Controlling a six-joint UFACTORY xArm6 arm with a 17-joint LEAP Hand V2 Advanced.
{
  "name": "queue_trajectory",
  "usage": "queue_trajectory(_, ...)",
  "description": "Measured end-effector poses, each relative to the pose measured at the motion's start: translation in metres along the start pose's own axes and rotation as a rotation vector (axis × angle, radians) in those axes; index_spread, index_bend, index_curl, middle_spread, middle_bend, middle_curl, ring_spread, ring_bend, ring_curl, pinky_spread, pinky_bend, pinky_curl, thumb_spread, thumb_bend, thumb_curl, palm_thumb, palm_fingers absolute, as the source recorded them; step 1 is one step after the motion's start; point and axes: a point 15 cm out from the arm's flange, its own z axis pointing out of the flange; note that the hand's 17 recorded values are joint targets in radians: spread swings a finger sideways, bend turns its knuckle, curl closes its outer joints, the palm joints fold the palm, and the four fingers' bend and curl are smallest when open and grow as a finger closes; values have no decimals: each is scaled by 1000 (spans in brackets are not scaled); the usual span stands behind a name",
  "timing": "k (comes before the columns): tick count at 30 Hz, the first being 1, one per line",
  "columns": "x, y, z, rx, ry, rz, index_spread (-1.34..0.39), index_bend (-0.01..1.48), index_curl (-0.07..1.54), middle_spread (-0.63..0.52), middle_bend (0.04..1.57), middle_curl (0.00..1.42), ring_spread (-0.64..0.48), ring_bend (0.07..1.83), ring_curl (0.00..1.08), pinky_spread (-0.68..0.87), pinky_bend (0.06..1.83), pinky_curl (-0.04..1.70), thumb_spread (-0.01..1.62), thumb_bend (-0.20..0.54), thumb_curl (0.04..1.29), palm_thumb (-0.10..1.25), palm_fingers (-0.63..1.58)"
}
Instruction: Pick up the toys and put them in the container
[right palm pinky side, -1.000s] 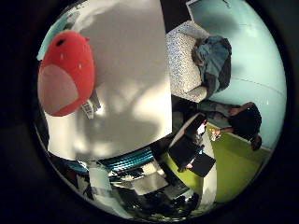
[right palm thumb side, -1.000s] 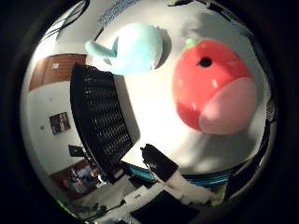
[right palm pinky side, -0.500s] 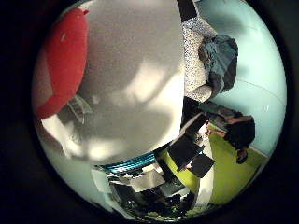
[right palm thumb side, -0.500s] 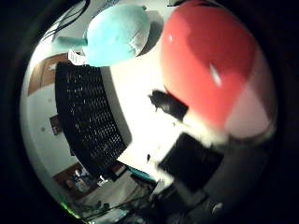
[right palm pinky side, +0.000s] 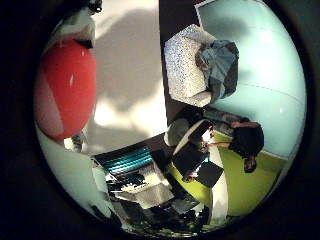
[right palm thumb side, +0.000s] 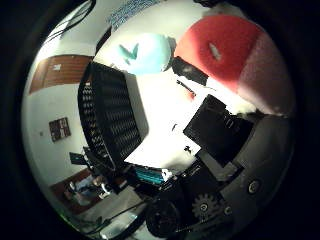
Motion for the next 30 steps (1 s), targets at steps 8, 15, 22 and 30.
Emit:
queue_trajectory(8,-57,44,-142,166,9,-125,-263,1087,861,-175,1287,875,-229,1408,737,-173,1341,901,885,-18,675,1038,1026)
queue_trajectory(15,-186,74,-204,312,-154,-384,-259,1079,875,-169,1305,886,-235,1390,767,-166,1275,1019,849,-14,733,1045,1030)
queue_trajectory(22,-312,95,-226,361,-206,-624,-261,1063,888,-163,1302,876,-240,1368,790,-175,1212,1124,818,-16,770,1053,1050)
queue_trajectory(30,-401,76,-230,409,-221,-737,-259,1051,904,-161,1301,870,-243,1344,812,-190,1149,1219,776,-17,804,1046,1060)
